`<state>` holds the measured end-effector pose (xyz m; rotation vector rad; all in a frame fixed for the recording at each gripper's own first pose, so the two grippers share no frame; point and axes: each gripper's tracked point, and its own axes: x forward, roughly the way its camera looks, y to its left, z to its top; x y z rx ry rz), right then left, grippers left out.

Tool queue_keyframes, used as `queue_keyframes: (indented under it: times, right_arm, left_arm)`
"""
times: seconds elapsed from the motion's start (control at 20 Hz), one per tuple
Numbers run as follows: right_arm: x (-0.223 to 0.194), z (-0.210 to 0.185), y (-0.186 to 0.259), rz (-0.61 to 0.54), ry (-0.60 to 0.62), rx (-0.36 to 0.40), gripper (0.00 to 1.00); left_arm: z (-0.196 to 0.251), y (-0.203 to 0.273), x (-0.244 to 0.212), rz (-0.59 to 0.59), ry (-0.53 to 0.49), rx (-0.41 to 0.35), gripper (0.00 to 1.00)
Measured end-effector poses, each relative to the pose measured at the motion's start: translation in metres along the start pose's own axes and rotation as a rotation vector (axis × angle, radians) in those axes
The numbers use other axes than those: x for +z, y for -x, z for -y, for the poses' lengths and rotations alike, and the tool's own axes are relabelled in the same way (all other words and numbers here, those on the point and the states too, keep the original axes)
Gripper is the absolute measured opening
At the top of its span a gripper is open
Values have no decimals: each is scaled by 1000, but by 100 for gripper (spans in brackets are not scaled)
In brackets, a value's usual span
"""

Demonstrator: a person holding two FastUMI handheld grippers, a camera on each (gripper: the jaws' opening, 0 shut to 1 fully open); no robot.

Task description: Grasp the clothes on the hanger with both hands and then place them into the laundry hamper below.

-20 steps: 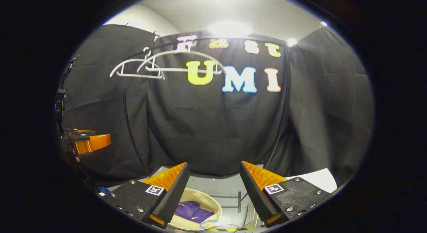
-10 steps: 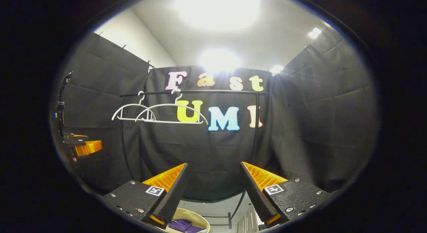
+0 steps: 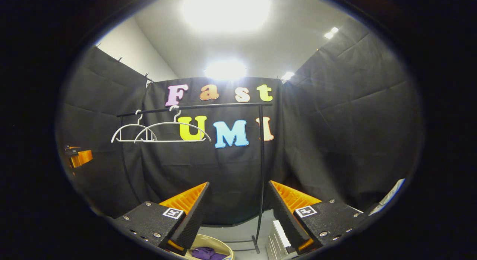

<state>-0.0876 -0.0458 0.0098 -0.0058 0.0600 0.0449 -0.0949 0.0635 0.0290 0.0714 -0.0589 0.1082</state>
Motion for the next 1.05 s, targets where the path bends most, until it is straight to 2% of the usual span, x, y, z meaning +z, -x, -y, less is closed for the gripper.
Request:
queue_keyframes:
  times: [0.3, 0.45, 0.7, 0.8, 0.95, 1.05]
  right_arm:
    - [0, 3, -1, -2, -1, 5, 91]
    - [-3, 3, 0, -14, -4, 12, 93]
    - [-1, 2, -5, -6, 3, 12, 92]
    - [1, 2, -8, 0, -1, 11, 93]
    - [0, 1, -13, 2, -1, 12, 91]
    - [1, -1, -15, 2, -2, 16, 93]
  left_arm:
    - [12, 4, 18, 39, -2, -12, 100]
    - [10, 6, 17, 37, 5, -9, 100]
    - [5, 5, 11, 24, 2, 15, 97]
    - [6, 2, 10, 21, -2, 16, 100]
    - [3, 0, 11, 24, 6, 28, 100]
    - [2, -1, 10, 22, 14, 30, 100]
